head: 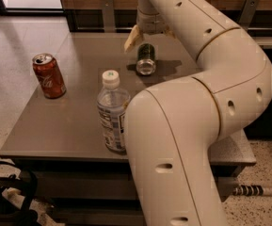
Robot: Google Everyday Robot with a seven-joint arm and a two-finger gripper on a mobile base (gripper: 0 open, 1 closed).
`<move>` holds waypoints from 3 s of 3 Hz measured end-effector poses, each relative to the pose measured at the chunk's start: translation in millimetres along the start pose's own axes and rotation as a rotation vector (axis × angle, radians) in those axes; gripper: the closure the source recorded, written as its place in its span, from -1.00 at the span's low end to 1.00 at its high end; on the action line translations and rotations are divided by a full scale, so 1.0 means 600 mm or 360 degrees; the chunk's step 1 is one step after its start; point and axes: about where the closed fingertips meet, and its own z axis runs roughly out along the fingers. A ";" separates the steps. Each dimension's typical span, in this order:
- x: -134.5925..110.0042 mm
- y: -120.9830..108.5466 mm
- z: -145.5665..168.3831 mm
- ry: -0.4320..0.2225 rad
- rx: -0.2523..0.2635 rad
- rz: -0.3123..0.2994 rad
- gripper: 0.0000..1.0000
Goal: Place green can upright
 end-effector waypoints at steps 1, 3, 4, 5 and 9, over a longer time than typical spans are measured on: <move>0.007 0.008 0.012 0.0041 -0.0040 0.0032 -1.00; 0.018 0.020 0.064 0.0155 -0.0211 0.0118 -1.00; 0.018 0.023 0.079 0.0183 -0.0251 0.0141 -0.65; 0.003 0.029 0.086 0.0134 -0.0265 0.0142 -0.16; -0.019 0.035 0.084 0.0076 -0.0281 0.0146 1.00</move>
Offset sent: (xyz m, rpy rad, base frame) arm -0.0180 0.0030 -0.0231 0.0822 0.1803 -0.0591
